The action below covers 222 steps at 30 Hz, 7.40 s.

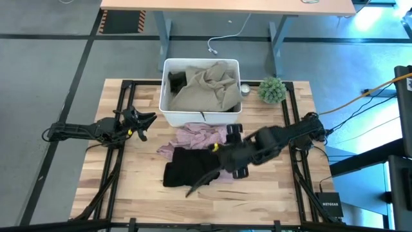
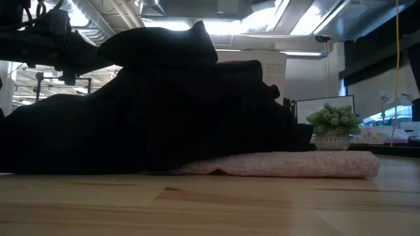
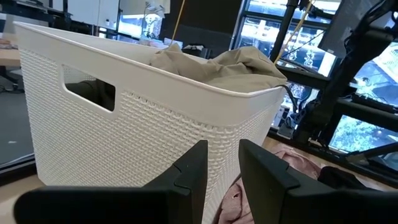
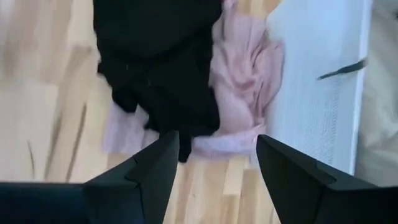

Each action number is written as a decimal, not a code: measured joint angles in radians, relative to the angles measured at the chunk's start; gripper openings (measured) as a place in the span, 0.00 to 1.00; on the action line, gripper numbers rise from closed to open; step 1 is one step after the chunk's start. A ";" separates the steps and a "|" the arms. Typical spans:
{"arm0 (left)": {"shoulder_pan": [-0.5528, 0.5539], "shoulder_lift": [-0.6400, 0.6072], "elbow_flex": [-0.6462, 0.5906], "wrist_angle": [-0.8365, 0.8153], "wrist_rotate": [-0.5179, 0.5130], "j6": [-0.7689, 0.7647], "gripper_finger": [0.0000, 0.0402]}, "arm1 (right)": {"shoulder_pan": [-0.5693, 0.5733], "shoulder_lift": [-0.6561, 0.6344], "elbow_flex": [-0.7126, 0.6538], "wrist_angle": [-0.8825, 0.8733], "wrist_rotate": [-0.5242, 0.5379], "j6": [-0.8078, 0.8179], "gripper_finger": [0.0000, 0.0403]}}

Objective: Sort clothes
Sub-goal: Put the black shirt into the white laundry organizer, then put the pink blouse into the white laundry organizer

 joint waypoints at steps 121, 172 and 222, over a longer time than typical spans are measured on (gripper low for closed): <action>0.000 0.001 0.000 0.000 -0.003 0.001 0.21 | -0.411 -0.539 -0.820 1.785 0.153 -0.711 0.14; 0.000 0.001 0.000 0.000 -0.003 0.022 0.21 | -0.642 -0.356 -0.819 1.138 0.056 -0.284 0.67; 0.000 0.001 0.068 -0.036 0.088 0.087 0.21 | -0.463 -0.417 -0.501 0.947 -0.053 -0.270 0.67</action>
